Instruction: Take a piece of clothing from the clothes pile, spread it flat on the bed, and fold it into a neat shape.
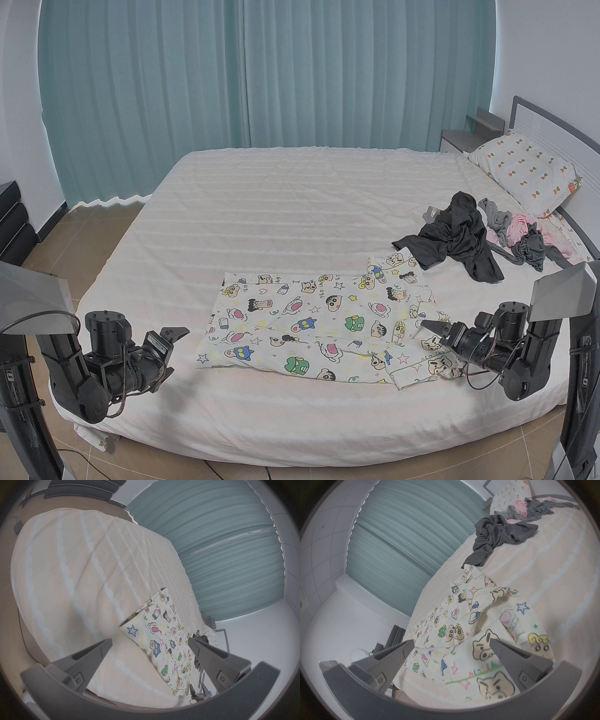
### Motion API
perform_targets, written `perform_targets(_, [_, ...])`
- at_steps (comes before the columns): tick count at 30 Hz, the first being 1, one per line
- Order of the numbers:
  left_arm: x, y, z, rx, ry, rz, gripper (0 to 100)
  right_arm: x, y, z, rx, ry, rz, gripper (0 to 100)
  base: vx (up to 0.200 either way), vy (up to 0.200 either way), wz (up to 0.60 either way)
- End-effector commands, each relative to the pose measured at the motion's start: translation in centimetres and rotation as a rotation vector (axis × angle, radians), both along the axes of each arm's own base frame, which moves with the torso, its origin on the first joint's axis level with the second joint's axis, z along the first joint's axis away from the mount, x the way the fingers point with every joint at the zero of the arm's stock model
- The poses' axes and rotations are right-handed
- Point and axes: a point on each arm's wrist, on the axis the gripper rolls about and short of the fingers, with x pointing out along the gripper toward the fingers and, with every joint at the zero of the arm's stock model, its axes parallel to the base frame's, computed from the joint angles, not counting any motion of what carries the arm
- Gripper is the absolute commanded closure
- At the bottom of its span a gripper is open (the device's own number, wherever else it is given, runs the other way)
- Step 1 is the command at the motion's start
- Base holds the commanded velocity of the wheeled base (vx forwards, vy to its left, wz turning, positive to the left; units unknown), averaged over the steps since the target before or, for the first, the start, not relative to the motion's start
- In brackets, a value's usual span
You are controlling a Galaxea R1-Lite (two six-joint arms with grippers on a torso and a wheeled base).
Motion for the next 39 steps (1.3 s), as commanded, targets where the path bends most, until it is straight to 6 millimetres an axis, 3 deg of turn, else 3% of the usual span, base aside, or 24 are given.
perform_targets(1, [-0.5, 0.1, 0.0, -0.003, 0.011, -0.003, 0, -1.5, -0.2, 2.5, 0.022, -0.028, -0.012, 0, 0.200, 0.000, 0.00])
perform_targets(17, [-0.7, 0.0, -0.2, 0.005, 0.013, -0.010, 0, -1.8, -0.2, 2.4, -0.006, -0.029, -0.001, 0, 0.200, 0.000, 0.00])
perform_targets(20, [-0.9, 0.0, -0.3, 0.019, 0.010, -0.022, 0, -1.9, -0.1, 2.3, -0.018, -0.030, 0.005, 0, 0.000, 0.000, 0.00])
perform_targets(27, [-2.7, -0.5, -0.8, 0.153, -0.067, -0.261, 0, -2.2, 0.0, 2.3, -0.031, -0.028, 0.016, 0, 0.000, 0.000, 0.00])
perform_targets(35, [-0.3, 0.5, -3.8, 0.535, -0.172, -0.531, 0, -2.6, 0.5, 1.9, -0.064, -0.022, 0.047, 0, 0.000, 0.000, 0.00])
perform_targets(39, [1.4, 0.2, -4.5, 0.566, -0.172, -0.638, 0, -2.7, 0.6, 1.8, -0.067, -0.019, 0.053, 0, 0.000, 0.000, 0.00])
